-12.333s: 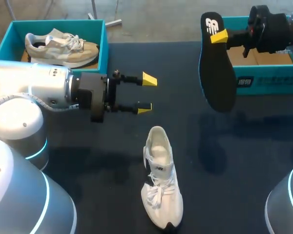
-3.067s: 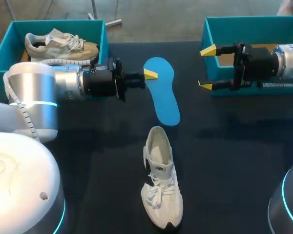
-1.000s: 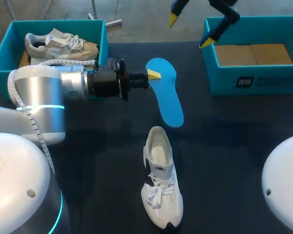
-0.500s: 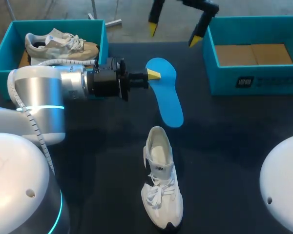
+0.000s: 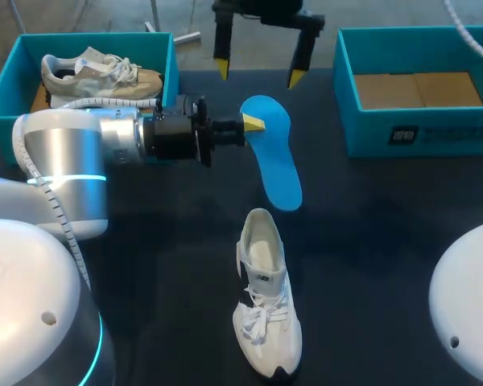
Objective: Take the shoe out of the shoebox, open the shoe tongue, remove and reinsert the insole, then place the shoe into the shoebox
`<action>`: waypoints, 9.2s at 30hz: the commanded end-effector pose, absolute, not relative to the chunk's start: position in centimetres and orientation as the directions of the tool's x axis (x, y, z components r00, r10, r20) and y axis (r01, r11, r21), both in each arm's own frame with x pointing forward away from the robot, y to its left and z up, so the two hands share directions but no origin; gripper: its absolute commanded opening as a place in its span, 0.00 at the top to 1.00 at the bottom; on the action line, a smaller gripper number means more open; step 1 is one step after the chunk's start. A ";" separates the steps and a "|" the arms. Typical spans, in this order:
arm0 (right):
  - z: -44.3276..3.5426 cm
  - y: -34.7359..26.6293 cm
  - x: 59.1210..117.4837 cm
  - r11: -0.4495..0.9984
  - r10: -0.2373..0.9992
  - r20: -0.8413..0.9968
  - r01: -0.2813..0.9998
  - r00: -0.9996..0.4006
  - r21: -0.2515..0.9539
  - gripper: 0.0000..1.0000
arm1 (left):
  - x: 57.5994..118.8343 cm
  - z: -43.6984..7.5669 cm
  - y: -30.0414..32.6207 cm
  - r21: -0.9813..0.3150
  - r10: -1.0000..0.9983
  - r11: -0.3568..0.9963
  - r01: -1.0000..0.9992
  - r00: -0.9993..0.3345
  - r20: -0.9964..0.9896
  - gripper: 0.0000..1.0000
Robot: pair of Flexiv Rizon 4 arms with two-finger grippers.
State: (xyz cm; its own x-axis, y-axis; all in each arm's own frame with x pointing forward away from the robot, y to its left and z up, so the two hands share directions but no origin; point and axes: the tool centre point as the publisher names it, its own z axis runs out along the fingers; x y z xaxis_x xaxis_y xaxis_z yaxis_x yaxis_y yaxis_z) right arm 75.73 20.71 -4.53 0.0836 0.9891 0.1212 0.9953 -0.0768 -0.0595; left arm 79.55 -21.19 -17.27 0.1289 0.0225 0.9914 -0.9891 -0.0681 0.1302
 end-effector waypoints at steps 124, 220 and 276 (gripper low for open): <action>-11.5 11.8 78.0 -0.066 0.179 0.969 0.985 0.169 -0.159 0.00 | 80.9 -12.1 -18.3 -0.980 -0.159 -0.120 0.159 -0.977 -0.139 1.00; -11.3 16.4 77.6 -0.036 0.221 0.974 0.999 0.048 -0.041 0.06 | 81.7 -12.6 -19.0 0.104 0.076 0.042 0.994 0.101 -0.992 1.00; -12.8 18.6 76.9 0.026 0.172 0.985 1.000 -0.007 0.002 0.73 | 82.2 -12.7 -20.4 0.111 0.077 0.099 0.989 0.103 -0.992 1.00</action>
